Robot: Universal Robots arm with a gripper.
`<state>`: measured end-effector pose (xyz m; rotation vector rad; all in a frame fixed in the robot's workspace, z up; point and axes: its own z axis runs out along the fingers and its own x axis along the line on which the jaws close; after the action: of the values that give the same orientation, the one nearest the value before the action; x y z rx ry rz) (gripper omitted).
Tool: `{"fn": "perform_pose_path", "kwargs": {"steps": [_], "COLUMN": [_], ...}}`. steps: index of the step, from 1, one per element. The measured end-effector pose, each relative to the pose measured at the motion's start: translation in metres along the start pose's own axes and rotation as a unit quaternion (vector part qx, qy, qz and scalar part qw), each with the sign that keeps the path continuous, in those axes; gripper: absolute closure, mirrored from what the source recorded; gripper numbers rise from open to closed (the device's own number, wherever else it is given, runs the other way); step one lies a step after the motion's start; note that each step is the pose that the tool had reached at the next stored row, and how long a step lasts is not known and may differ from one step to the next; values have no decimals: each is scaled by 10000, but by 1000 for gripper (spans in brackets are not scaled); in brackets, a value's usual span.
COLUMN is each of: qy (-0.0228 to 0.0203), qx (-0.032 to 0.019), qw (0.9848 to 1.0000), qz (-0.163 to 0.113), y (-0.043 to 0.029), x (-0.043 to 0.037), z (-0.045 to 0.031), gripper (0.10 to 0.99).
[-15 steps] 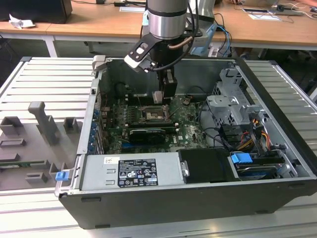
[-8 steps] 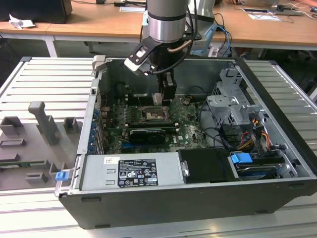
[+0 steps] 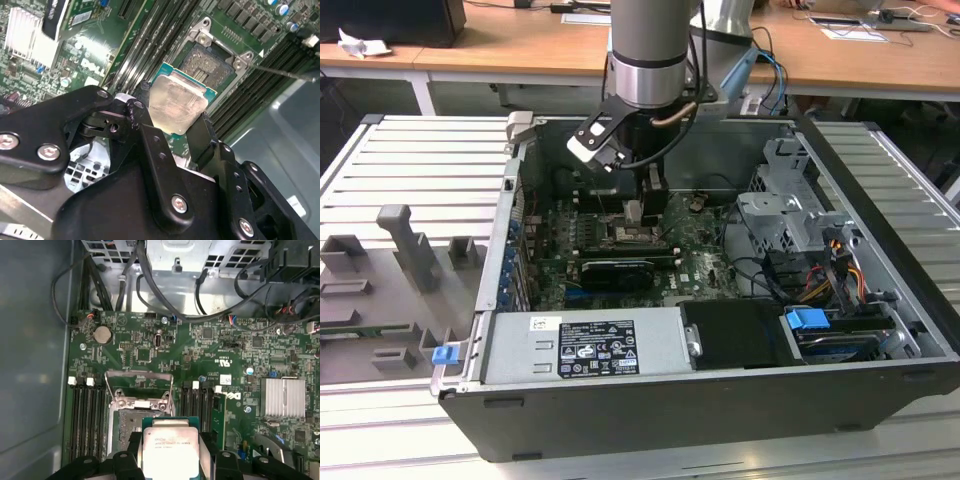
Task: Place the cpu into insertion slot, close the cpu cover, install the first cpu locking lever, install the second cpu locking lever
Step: 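Place the cpu into insertion slot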
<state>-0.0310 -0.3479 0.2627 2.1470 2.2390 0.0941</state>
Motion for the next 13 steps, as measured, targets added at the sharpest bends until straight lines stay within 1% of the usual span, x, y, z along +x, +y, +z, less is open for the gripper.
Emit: {"fn": "perform_pose_path", "kwargs": {"steps": [2,3,6,7,9,12,13], "qy": [0,-1,-6,-6,-7,-6,-6], "qx": [1,1,-1,-2,-3,-4,-3], "qw": [10000,10000,10000,10000,10000,10000,10000], "qz": [-1,16,92,92,91,91,91], "y": [-20,-22,-35,-52,-70,-81,-82], "x": [12,29,47,58,68,98,104], "z": [33,56,112,139,166,258,271], "gripper": [545,545,545,545,545,545,545]}}
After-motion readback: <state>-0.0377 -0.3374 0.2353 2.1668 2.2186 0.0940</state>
